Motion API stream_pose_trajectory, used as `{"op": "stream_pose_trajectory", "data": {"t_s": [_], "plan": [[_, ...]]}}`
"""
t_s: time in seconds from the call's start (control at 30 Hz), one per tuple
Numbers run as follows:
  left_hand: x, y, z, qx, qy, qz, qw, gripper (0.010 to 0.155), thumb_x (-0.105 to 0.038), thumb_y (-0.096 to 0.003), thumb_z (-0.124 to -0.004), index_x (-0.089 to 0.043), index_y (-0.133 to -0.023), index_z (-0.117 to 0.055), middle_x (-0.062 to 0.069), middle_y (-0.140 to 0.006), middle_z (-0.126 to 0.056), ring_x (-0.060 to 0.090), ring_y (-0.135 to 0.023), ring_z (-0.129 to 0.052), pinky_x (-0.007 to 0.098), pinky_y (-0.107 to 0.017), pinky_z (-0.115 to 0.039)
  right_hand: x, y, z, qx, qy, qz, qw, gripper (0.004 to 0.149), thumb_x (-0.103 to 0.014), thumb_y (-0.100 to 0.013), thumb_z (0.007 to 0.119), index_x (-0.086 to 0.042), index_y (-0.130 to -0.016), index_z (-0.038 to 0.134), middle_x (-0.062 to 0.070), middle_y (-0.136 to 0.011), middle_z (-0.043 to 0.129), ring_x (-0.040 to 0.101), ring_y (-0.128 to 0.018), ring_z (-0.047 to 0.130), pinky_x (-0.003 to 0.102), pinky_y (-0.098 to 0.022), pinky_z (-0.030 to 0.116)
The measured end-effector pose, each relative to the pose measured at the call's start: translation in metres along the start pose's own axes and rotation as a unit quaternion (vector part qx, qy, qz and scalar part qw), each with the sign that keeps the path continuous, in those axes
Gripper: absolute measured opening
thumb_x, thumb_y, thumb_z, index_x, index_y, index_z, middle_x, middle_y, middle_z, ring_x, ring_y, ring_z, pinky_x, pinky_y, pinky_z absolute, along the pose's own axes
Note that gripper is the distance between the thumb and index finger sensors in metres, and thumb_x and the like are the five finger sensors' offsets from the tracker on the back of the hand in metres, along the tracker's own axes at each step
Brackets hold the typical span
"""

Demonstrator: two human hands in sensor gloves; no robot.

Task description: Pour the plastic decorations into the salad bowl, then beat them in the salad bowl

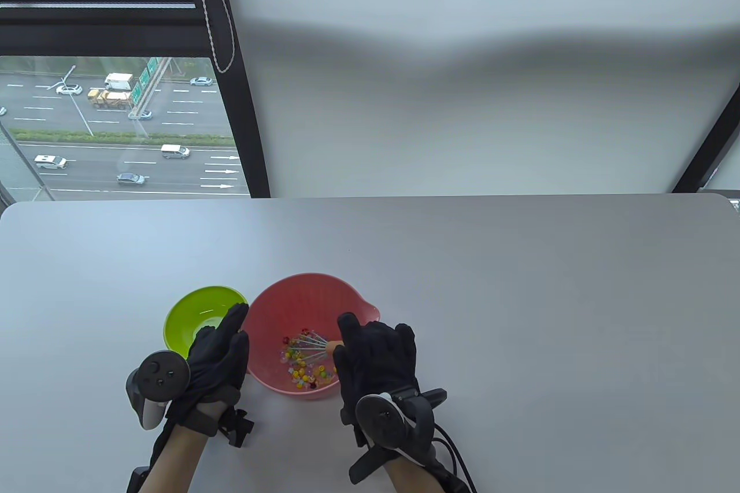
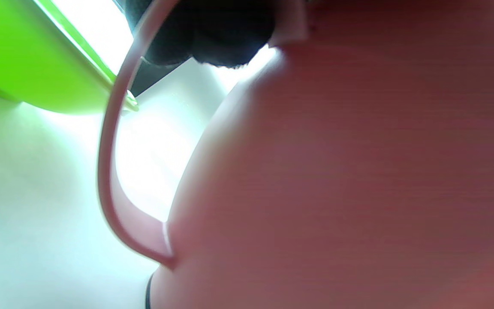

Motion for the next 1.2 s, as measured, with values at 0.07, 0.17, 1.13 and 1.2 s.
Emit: {"op": "stream_pose_trajectory", "data": {"t_s": [0.07, 0.17, 1.13, 1.2], "plan": [[0.0, 0.0, 0.0, 0.0, 0.0, 0.0, 1.0, 0.064, -0.059, -0.0582, -0.053, -0.025, -0.113, -0.053, 0.005, -0.074, -0.082, 0.037, -0.079, -0.073, 0.062, -0.077, -0.033, 0.0, 0.001, -0.002, 0.013, 0.006, -0.002, 1.0, 0.066, -0.05, -0.061, 0.069, -0.039, -0.113, 0.029, -0.01, -0.097, 0.072, 0.027, -0.095, 0.066, 0.054, -0.078, 0.034], [0.0, 0.0, 0.0, 0.0, 0.0, 0.0, 1.0, 0.064, -0.059, -0.0582, -0.053, -0.025, -0.113, -0.052, 0.005, -0.074, -0.082, 0.037, -0.079, -0.073, 0.062, -0.077, -0.033, 0.001, 0.002, -0.007, 0.048, 0.017, -0.003, 0.999, 0.073, -0.051, -0.059, 0.075, -0.033, -0.113, 0.029, -0.011, -0.096, 0.075, 0.026, -0.094, 0.069, 0.054, -0.078, 0.038], [0.0, 0.0, 0.0, -0.001, 0.0, 0.0, 1.0, 0.064, -0.058, -0.0583, -0.053, -0.025, -0.113, -0.053, 0.005, -0.074, -0.082, 0.037, -0.079, -0.073, 0.062, -0.077, -0.033, -0.013, 0.007, -0.011, 0.065, 0.031, -0.045, 0.996, 0.062, -0.051, -0.059, 0.073, -0.032, -0.111, 0.044, -0.011, -0.094, 0.082, 0.021, -0.093, 0.071, 0.051, -0.078, 0.036], [0.001, 0.0, 0.0, 0.0, -0.001, 0.0, 1.0, 0.064, -0.058, -0.0582, -0.053, -0.025, -0.113, -0.052, 0.005, -0.074, -0.082, 0.037, -0.079, -0.073, 0.062, -0.077, -0.033, -0.015, 0.007, -0.01, 0.066, 0.045, -0.057, 0.995, 0.062, -0.05, -0.06, 0.073, -0.033, -0.111, 0.044, -0.011, -0.096, 0.081, 0.021, -0.095, 0.069, 0.051, -0.078, 0.036]]}}
Point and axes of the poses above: the tracker on the back of each hand, its own x axis roughly to the little-finger side, its own y axis roughly from the fingertips to the wrist, z = x × y, the point moved 2 cm from there along -y, roughly from the wrist to the fingertips
